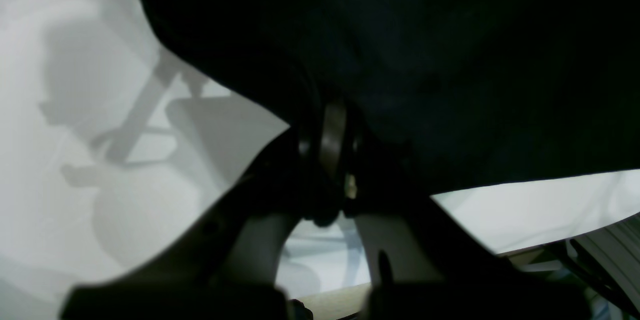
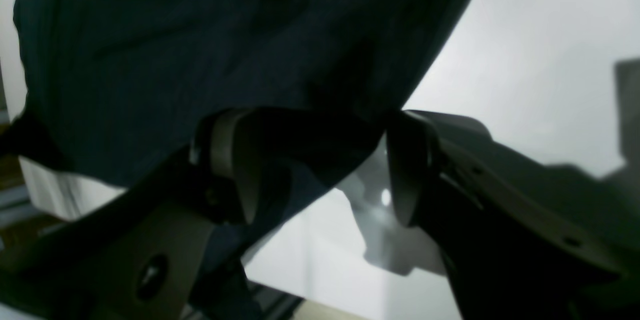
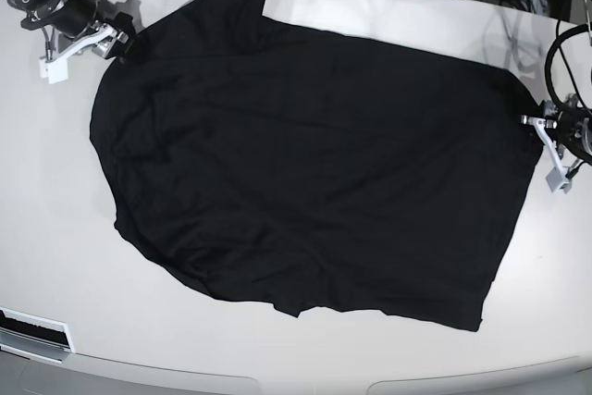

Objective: Layout the t-shirt on the table in an organized manner, then fold the t-shirt properly
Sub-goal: 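Move the right gripper with its held edge away from the left gripper, then hold the shirt with both grippers and pull it apart to stretch it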

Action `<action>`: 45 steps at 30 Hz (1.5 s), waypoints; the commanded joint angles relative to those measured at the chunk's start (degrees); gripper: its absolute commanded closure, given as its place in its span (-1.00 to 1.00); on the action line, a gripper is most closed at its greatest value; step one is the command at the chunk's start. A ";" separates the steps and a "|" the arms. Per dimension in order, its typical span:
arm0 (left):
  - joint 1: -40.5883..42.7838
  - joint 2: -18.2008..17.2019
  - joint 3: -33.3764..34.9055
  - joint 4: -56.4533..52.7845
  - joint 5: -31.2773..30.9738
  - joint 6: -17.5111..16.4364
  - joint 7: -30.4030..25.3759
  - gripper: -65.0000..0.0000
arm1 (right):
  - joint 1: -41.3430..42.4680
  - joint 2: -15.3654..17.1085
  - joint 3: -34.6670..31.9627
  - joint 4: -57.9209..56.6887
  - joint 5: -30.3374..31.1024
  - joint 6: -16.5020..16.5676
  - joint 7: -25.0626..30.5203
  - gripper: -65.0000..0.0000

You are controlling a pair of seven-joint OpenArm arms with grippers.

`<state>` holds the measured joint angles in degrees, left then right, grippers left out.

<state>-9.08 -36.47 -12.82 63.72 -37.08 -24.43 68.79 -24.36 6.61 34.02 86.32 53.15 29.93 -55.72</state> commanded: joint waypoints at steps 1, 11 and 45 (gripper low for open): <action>-0.94 -1.46 -0.48 0.76 -0.35 -0.04 -0.39 1.00 | -0.42 0.52 0.66 0.33 2.05 0.76 -0.31 -0.25; -0.94 -1.46 -0.48 0.76 -0.55 -0.04 -0.39 1.00 | 0.79 -3.96 -0.28 -0.26 4.55 5.70 -1.49 -0.25; -1.22 -12.24 -0.76 0.79 -34.80 -11.91 11.21 1.00 | -0.87 9.46 -1.03 13.73 8.17 10.07 -13.79 1.00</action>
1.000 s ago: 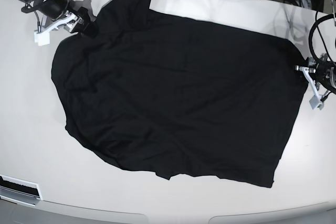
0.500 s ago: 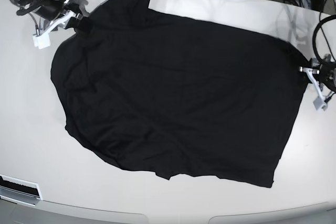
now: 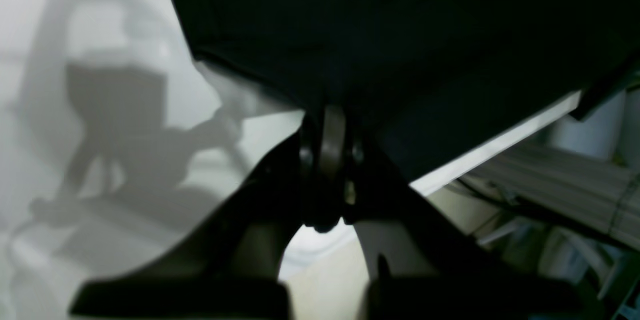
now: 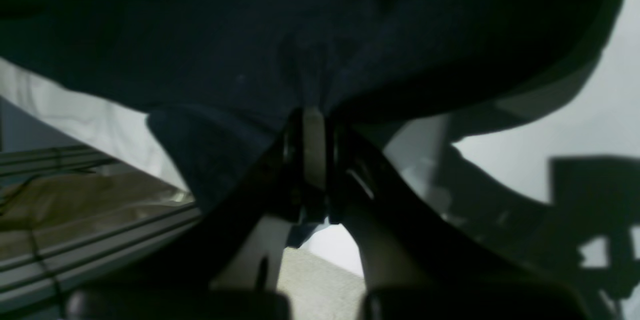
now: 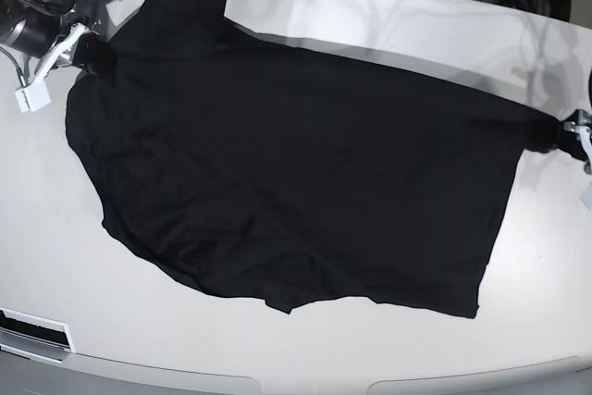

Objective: Layout the t-shirt on the table in an organized manner, then fold the t-shirt properly
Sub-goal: 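Hold the shirt with both grippers and pull it apart to stretch it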

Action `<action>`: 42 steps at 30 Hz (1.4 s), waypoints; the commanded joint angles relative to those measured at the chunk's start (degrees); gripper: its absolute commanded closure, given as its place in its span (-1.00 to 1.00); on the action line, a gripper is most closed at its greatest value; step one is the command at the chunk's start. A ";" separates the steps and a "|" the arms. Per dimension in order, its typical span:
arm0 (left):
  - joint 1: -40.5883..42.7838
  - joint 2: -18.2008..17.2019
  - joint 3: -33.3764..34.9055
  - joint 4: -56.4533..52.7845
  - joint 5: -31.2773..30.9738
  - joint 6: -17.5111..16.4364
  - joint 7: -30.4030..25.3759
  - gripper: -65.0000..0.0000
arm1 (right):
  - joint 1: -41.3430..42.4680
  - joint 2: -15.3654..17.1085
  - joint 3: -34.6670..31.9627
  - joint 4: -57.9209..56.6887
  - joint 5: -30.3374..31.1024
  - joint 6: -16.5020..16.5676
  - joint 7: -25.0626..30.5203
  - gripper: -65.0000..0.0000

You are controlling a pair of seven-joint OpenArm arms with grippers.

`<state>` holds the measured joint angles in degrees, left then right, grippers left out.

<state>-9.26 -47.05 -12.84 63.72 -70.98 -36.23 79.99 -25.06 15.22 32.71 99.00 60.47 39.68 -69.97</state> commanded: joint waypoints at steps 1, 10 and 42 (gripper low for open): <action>-1.05 -2.10 -0.74 0.79 -2.89 -0.09 0.01 1.00 | -0.35 0.83 0.28 1.18 1.55 0.32 -0.37 1.00; 4.31 -1.70 -0.72 0.79 -11.21 -0.15 0.01 1.00 | -0.81 0.98 0.28 1.27 6.51 0.32 -2.51 1.00; 24.65 -9.97 -0.92 0.83 -14.02 -0.24 0.01 1.00 | -7.17 1.01 0.28 8.63 12.59 0.32 -9.92 1.00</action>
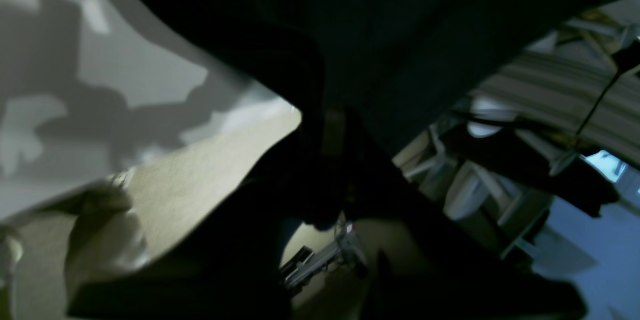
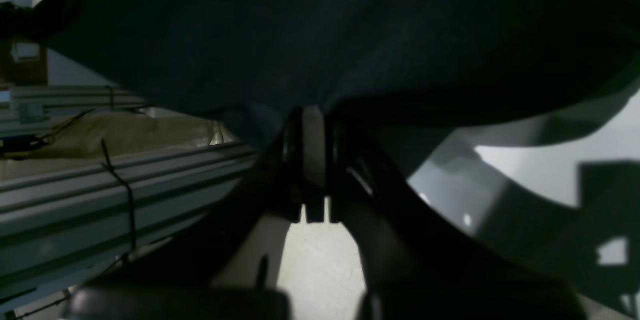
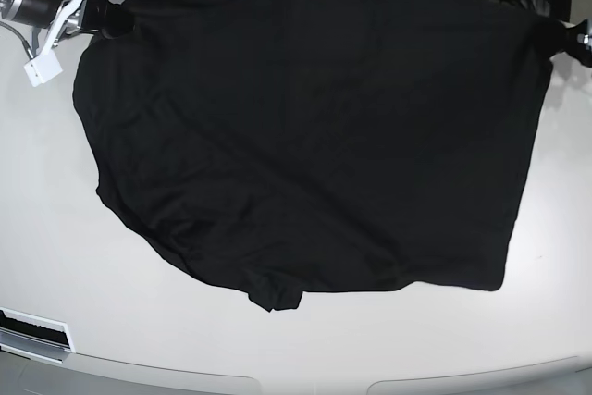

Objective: Layout the t-shirt on the table in an organized manner, then fold the t-shirt properly
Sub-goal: 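Hold the shirt with both grippers and pull it apart to stretch it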

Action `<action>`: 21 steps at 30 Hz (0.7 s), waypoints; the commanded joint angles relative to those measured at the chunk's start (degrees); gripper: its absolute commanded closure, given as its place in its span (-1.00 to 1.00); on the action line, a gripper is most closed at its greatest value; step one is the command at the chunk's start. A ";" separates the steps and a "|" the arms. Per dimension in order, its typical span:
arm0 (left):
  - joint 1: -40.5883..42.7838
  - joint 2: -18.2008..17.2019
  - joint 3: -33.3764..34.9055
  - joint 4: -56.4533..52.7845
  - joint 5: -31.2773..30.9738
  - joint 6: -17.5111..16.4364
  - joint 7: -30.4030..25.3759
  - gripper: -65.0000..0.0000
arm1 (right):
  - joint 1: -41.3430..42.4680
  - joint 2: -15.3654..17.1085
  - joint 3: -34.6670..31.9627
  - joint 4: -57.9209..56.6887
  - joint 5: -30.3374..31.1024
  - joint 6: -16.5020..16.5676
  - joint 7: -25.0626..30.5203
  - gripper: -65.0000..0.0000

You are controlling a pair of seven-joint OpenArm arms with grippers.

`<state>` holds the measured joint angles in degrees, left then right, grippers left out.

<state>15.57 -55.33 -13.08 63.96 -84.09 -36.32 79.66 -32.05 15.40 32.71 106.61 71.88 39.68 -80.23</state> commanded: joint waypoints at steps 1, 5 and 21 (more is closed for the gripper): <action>0.20 -2.05 -0.68 0.59 -0.91 -0.15 0.34 1.00 | -0.20 0.83 0.28 1.03 1.18 0.32 0.31 1.00; 2.12 -2.27 -1.40 0.61 -0.91 -0.13 0.34 1.00 | -0.50 0.83 0.28 1.03 1.18 0.32 0.23 1.00; 8.52 -1.99 -1.42 9.53 -0.91 -0.24 0.34 1.00 | -5.31 0.81 0.28 1.99 1.68 0.32 0.23 1.00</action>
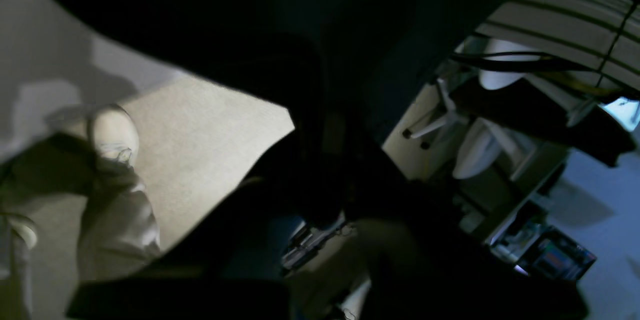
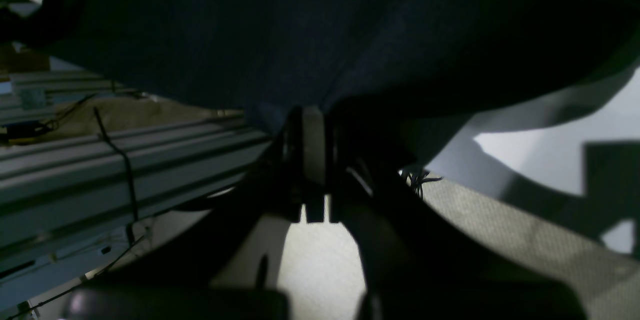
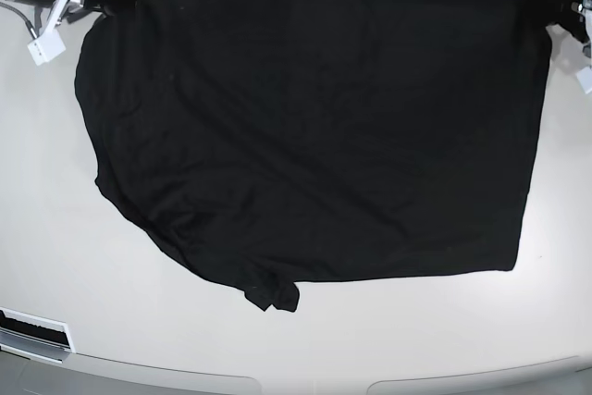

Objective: Layout the t-shirt on the table in an organized manner, then fold the t-shirt properly
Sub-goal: 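Hold the shirt with both grippers and pull it apart to stretch it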

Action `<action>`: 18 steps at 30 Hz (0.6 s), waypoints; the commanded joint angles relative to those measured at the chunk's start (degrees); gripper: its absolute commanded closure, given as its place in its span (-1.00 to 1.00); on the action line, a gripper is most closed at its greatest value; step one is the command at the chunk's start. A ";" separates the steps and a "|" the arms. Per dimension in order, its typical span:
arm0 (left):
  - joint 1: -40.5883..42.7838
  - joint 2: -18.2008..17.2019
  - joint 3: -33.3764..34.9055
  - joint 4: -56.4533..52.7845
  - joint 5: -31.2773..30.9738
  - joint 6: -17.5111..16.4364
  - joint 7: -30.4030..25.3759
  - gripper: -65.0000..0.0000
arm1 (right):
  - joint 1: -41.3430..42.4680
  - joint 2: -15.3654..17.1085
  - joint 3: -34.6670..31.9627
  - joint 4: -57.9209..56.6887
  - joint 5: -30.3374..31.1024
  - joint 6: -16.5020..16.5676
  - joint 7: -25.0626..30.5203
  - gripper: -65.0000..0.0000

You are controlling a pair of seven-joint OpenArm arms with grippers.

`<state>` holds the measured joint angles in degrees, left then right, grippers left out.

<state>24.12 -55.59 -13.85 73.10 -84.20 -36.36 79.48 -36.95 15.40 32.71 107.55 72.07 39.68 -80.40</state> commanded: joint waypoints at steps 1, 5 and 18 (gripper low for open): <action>-0.02 -1.73 -0.66 0.90 -0.80 -0.42 0.52 1.00 | -0.98 0.81 0.28 1.44 1.49 0.32 0.40 1.00; -0.04 -1.75 -0.66 1.88 -0.80 -1.42 0.52 1.00 | -3.56 0.79 0.28 3.41 1.46 0.32 0.40 1.00; -0.02 -8.72 -0.66 1.90 -0.80 -1.40 0.52 1.00 | -6.38 0.79 0.28 4.87 -1.53 0.32 0.63 1.00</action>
<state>24.14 -62.87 -13.85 74.59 -84.27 -37.56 79.53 -42.89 15.51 32.71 111.48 69.43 39.68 -80.20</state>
